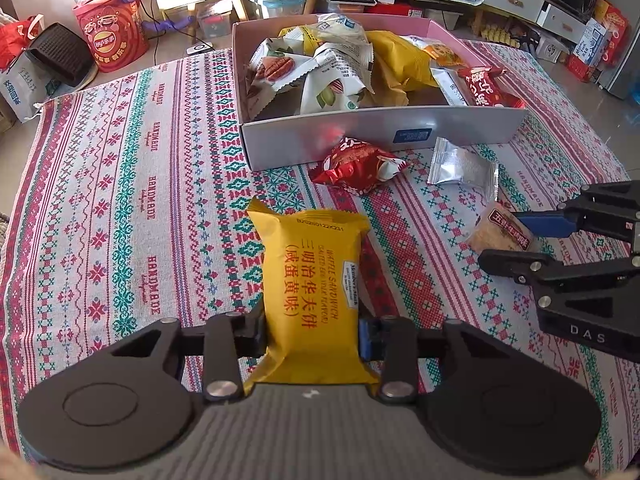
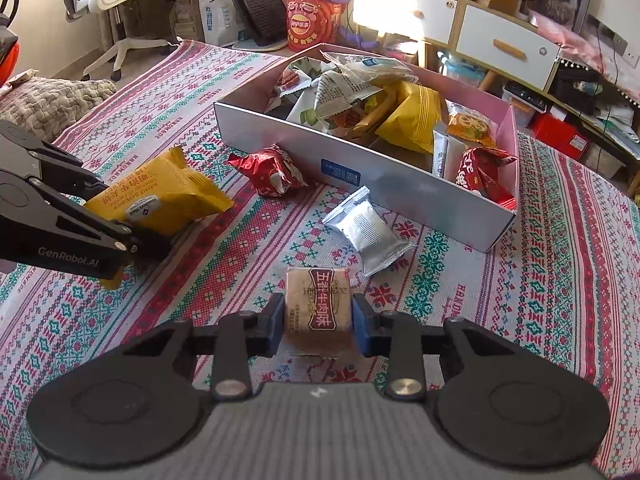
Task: Organize snacks
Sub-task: 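Carry both held packets over the tray and lower them inside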
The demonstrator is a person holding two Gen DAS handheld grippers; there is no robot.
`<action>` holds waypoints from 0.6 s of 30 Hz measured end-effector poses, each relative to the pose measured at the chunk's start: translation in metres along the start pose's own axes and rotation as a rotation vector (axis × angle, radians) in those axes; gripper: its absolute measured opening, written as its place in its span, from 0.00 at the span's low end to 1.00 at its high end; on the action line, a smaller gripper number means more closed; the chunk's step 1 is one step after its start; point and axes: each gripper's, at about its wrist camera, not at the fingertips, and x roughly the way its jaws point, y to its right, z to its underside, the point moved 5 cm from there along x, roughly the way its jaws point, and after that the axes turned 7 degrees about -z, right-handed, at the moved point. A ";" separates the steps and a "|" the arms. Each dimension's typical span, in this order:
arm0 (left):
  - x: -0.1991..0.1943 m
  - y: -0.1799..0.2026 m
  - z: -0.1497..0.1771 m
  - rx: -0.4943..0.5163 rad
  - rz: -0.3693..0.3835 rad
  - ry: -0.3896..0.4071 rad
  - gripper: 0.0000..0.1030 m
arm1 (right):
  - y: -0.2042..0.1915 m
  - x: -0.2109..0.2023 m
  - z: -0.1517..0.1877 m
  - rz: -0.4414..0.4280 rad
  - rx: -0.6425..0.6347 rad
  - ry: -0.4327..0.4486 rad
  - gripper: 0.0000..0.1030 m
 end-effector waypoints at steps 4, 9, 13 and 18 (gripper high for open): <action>-0.005 -0.001 -0.003 0.001 -0.012 0.019 0.44 | -0.002 -0.004 -0.003 -0.009 -0.002 0.011 0.30; -0.013 -0.005 -0.008 -0.013 -0.015 0.044 0.44 | -0.004 -0.010 -0.008 -0.019 -0.001 0.030 0.30; -0.020 -0.008 -0.014 -0.023 -0.013 0.071 0.44 | -0.002 -0.015 -0.015 -0.020 0.002 0.053 0.27; -0.026 -0.012 -0.025 -0.056 -0.004 0.095 0.44 | 0.006 -0.020 -0.026 -0.015 0.022 0.084 0.20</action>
